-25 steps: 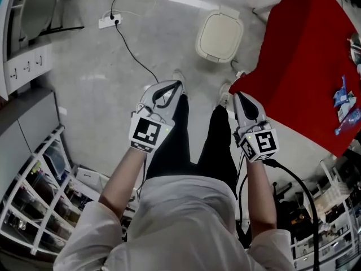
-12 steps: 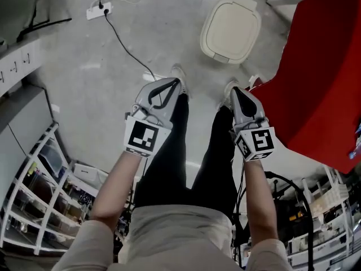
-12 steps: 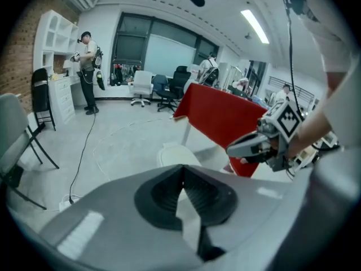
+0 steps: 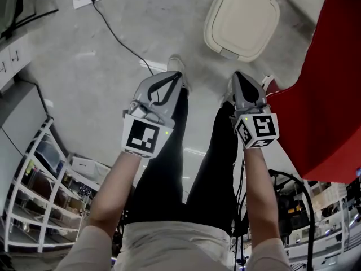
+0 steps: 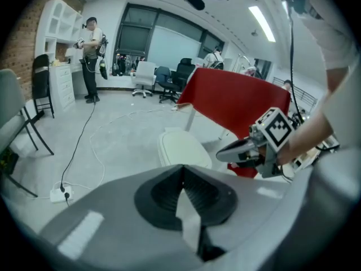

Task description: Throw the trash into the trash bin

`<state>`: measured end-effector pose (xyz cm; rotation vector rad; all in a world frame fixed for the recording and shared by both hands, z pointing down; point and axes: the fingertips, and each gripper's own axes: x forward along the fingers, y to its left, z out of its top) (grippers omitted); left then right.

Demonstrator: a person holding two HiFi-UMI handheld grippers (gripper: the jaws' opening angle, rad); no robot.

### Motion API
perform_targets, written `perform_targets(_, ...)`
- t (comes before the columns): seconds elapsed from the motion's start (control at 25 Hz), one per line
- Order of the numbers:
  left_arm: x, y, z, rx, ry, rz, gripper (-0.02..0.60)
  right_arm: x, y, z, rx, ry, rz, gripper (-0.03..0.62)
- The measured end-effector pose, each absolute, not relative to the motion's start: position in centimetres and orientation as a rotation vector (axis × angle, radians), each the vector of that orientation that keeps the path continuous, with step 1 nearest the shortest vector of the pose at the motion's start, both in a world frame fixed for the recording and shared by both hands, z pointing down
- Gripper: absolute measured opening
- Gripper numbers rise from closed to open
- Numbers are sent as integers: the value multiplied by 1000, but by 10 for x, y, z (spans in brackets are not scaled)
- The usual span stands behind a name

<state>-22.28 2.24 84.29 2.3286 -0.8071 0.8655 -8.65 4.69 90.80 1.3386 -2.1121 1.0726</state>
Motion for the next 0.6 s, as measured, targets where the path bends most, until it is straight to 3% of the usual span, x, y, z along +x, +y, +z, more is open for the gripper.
perform_targets(0.6, -217, 23, 886, 2295, -774, 892, 3, -81, 54, 1021, 1300, -1861, 1172, 0)
